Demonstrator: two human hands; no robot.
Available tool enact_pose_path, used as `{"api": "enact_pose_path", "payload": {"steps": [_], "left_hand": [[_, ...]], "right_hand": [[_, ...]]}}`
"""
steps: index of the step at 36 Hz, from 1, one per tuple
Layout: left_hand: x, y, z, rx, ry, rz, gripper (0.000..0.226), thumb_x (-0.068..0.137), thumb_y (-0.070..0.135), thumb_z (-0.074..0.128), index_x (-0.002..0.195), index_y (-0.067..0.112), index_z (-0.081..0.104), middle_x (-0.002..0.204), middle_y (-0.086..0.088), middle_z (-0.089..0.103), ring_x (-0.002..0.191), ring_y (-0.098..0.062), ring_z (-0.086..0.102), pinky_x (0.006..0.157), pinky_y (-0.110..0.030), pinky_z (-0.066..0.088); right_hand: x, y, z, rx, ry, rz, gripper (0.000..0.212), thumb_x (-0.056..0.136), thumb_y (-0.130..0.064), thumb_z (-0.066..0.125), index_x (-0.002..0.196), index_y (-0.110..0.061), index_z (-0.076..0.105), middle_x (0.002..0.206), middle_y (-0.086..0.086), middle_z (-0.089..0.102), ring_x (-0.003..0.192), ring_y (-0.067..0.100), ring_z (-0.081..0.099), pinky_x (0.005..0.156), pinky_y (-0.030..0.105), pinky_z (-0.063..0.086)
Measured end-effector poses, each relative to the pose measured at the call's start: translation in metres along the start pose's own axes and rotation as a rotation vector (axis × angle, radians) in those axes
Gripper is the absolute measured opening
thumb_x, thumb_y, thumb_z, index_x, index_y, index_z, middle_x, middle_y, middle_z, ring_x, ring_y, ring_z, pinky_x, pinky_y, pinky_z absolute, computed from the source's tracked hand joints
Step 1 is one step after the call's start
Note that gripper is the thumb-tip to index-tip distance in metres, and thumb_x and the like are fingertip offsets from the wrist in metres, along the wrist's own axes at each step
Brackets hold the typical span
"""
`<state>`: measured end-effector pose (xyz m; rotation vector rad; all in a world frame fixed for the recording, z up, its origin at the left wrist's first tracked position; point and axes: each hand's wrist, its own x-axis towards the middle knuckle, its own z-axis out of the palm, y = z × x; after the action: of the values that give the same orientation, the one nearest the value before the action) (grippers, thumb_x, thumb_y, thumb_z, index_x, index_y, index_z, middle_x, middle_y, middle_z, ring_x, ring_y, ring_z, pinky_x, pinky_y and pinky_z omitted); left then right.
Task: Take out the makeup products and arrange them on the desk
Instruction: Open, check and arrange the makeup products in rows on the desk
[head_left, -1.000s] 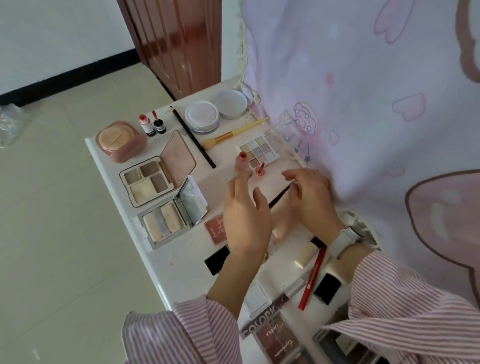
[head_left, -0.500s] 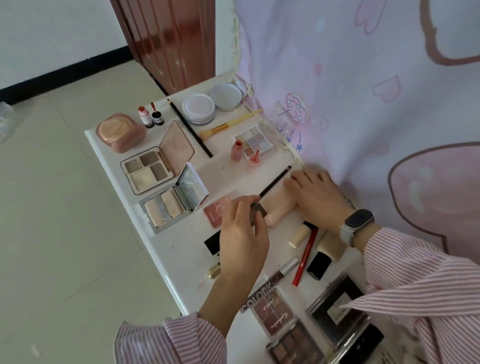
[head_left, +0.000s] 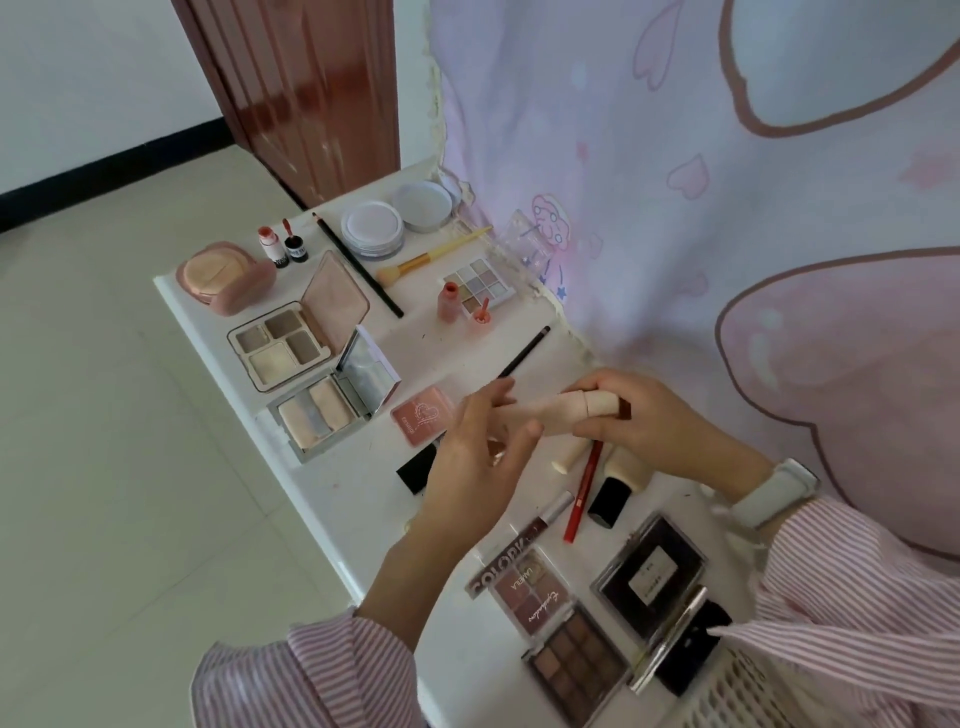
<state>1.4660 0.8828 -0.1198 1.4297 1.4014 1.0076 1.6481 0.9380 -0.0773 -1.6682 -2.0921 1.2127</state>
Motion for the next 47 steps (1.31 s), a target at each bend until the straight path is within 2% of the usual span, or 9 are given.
{"api": "enact_pose_path", "payload": {"steps": [6, 11, 20, 25, 28, 33, 40, 44, 47], "left_hand": [[-0.019, 0.0, -0.022, 0.143, 0.034, 0.12, 0.046, 0.08, 0.041, 0.065, 0.12, 0.02, 0.054, 0.111, 0.009, 0.055, 0.095, 0.008, 0.049, 0.074, -0.006, 0.041], [-0.038, -0.005, -0.021, 0.535, 0.015, 0.261, 0.072, 0.069, 0.06, 0.056, 0.126, 0.017, 0.047, 0.113, -0.002, 0.055, 0.095, -0.015, 0.053, 0.068, -0.025, 0.049], [-0.051, -0.007, -0.043, 0.087, -0.142, 0.006, 0.034, 0.084, 0.046, 0.057, 0.104, 0.019, 0.067, 0.065, 0.008, 0.065, 0.061, -0.004, 0.063, 0.058, -0.007, 0.042], [-0.055, -0.011, -0.048, 0.136, -0.073, 0.054, 0.038, 0.085, 0.045, 0.055, 0.115, 0.024, 0.063, 0.067, 0.014, 0.061, 0.066, -0.007, 0.06, 0.059, -0.011, 0.044], [-0.055, -0.005, -0.048, 0.155, -0.069, 0.075, 0.041, 0.085, 0.048, 0.053, 0.116, 0.024, 0.063, 0.069, 0.024, 0.056, 0.067, 0.003, 0.056, 0.06, -0.004, 0.037], [-0.057, -0.007, -0.048, 0.136, -0.066, 0.044, 0.04, 0.085, 0.048, 0.055, 0.114, 0.022, 0.064, 0.068, 0.018, 0.059, 0.069, -0.006, 0.06, 0.06, -0.008, 0.041], [-0.053, -0.005, -0.048, 0.095, -0.085, -0.01, 0.035, 0.083, 0.045, 0.057, 0.109, 0.023, 0.066, 0.072, 0.009, 0.066, 0.07, -0.007, 0.062, 0.063, -0.016, 0.047], [-0.05, 0.003, -0.052, 0.025, -0.156, -0.087, 0.022, 0.08, 0.048, 0.058, 0.088, 0.03, 0.066, 0.068, 0.003, 0.065, 0.061, -0.005, 0.057, 0.054, -0.012, 0.04], [-0.049, 0.009, -0.056, -0.188, -0.189, -0.246, 0.037, 0.072, 0.048, 0.058, 0.082, 0.015, 0.07, 0.058, 0.009, 0.062, 0.05, 0.0, 0.049, 0.049, -0.011, 0.036]], "right_hand": [[-0.017, -0.033, 0.012, 0.387, 0.022, 0.121, 0.02, 0.093, -0.02, 0.05, 0.077, -0.009, 0.055, 0.048, -0.005, 0.056, 0.04, 0.001, 0.046, 0.044, 0.013, 0.037], [-0.02, -0.054, 0.043, 0.261, 0.182, 0.213, 0.047, 0.094, -0.035, 0.044, 0.065, 0.001, 0.051, 0.049, 0.006, 0.046, 0.041, 0.01, 0.037, 0.041, 0.01, 0.03], [-0.034, -0.066, 0.036, -0.035, -0.013, -0.114, 0.011, 0.095, -0.026, 0.047, 0.097, -0.021, 0.056, 0.066, -0.014, 0.053, 0.06, -0.005, 0.048, 0.056, 0.006, 0.037], [-0.036, -0.068, 0.029, 0.136, -0.194, -0.018, 0.029, 0.092, -0.045, 0.031, 0.116, -0.038, 0.046, 0.065, -0.019, 0.052, 0.055, -0.001, 0.044, 0.057, 0.012, 0.038], [-0.031, -0.066, 0.037, 0.112, -0.058, 0.027, 0.056, 0.085, -0.06, 0.023, 0.109, -0.02, 0.054, 0.068, -0.008, 0.053, 0.056, 0.003, 0.045, 0.063, 0.022, 0.039], [-0.03, -0.063, 0.034, 0.117, 0.017, -0.06, 0.011, 0.093, -0.023, 0.048, 0.101, -0.025, 0.054, 0.087, -0.009, 0.057, 0.071, 0.018, 0.054, 0.067, 0.026, 0.045], [-0.031, -0.059, 0.025, 0.23, -0.042, -0.085, 0.024, 0.09, -0.013, 0.054, 0.104, -0.032, 0.057, 0.068, -0.02, 0.06, 0.056, 0.002, 0.049, 0.055, 0.016, 0.043], [-0.031, -0.056, 0.021, 0.153, -0.064, -0.103, 0.032, 0.089, -0.01, 0.054, 0.097, -0.041, 0.054, 0.094, -0.01, 0.061, 0.084, 0.02, 0.06, 0.075, 0.032, 0.051], [-0.028, -0.05, 0.015, 0.11, 0.028, -0.092, 0.028, 0.09, -0.009, 0.054, 0.098, -0.036, 0.053, 0.089, -0.011, 0.058, 0.079, 0.007, 0.057, 0.07, 0.014, 0.045]]}}
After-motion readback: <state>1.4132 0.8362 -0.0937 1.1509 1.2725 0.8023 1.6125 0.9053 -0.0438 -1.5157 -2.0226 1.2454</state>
